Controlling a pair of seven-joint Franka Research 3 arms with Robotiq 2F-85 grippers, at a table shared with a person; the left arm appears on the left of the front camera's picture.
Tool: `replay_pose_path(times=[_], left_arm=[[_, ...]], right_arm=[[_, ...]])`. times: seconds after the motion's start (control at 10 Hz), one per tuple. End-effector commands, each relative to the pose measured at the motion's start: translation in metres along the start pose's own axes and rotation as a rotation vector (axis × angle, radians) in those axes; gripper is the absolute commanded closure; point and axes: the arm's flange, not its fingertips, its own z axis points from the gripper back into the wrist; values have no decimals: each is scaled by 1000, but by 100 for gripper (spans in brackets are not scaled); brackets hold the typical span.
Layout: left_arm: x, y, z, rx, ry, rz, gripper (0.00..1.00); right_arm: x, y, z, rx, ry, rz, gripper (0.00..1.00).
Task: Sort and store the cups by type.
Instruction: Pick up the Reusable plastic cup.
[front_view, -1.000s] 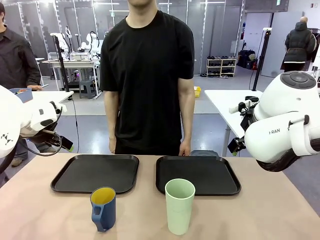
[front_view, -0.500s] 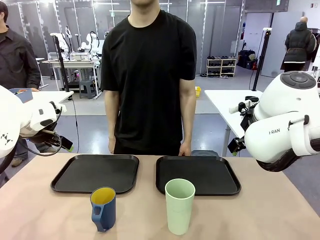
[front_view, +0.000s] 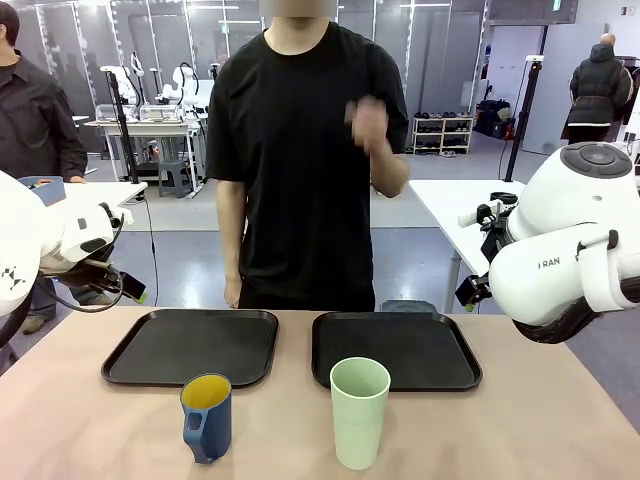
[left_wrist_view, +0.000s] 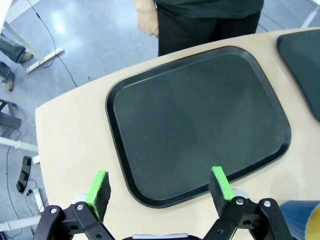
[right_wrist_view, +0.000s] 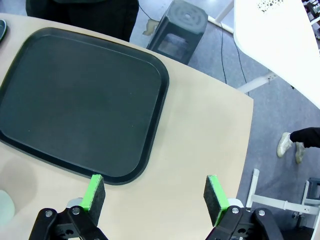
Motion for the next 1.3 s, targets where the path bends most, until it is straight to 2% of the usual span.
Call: replay_pose_path(times=[0.0, 1.2], left_arm=[[1, 1, 0, 5, -1, 4, 0], [1, 1, 0, 5, -1, 4, 0]], right_arm=[[0, -1, 0, -2, 0, 2, 0], [0, -1, 0, -2, 0, 2, 0]])
